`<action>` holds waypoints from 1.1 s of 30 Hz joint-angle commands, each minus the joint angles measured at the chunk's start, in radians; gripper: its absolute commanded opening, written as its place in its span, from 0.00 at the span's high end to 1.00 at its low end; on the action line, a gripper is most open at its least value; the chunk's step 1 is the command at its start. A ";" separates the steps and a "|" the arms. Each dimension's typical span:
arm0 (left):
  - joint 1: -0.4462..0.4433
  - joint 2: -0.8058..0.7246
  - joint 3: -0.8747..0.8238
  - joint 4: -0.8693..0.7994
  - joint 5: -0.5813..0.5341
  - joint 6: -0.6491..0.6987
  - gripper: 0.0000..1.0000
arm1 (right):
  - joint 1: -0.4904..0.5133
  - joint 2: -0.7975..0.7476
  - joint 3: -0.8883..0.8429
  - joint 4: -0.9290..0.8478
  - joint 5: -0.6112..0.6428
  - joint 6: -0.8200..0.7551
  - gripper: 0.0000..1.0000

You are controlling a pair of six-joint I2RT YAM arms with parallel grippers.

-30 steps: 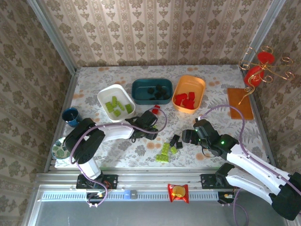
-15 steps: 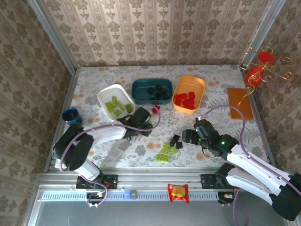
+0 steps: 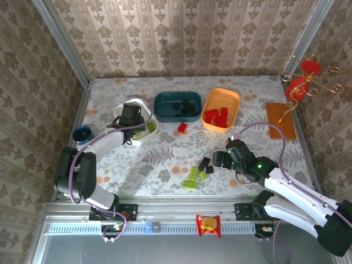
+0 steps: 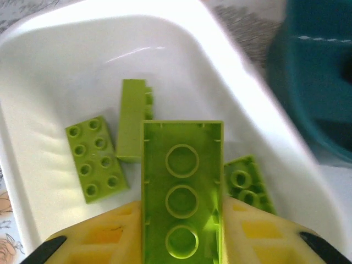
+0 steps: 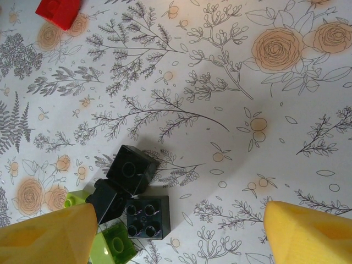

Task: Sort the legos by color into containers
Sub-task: Place the lego in the container, then pick up the lego from the bottom-center of the table.

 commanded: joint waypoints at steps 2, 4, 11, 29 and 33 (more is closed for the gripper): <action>0.034 0.056 0.097 -0.010 0.033 -0.021 0.42 | 0.035 -0.024 0.006 -0.001 -0.049 -0.028 0.19; 0.040 0.048 0.111 -0.017 0.053 -0.025 0.30 | 0.065 -0.019 0.014 -0.002 -0.063 -0.048 0.18; 0.022 -0.131 0.050 0.016 0.192 -0.098 0.15 | 0.227 0.146 0.070 0.027 -0.136 -0.107 0.19; -0.099 -0.531 -0.220 -0.053 0.226 -0.127 0.00 | 0.342 0.483 0.160 0.035 -0.004 -0.046 0.55; -0.100 -0.549 -0.234 -0.065 0.238 -0.129 0.00 | 0.342 0.539 0.174 0.048 0.014 -0.040 0.58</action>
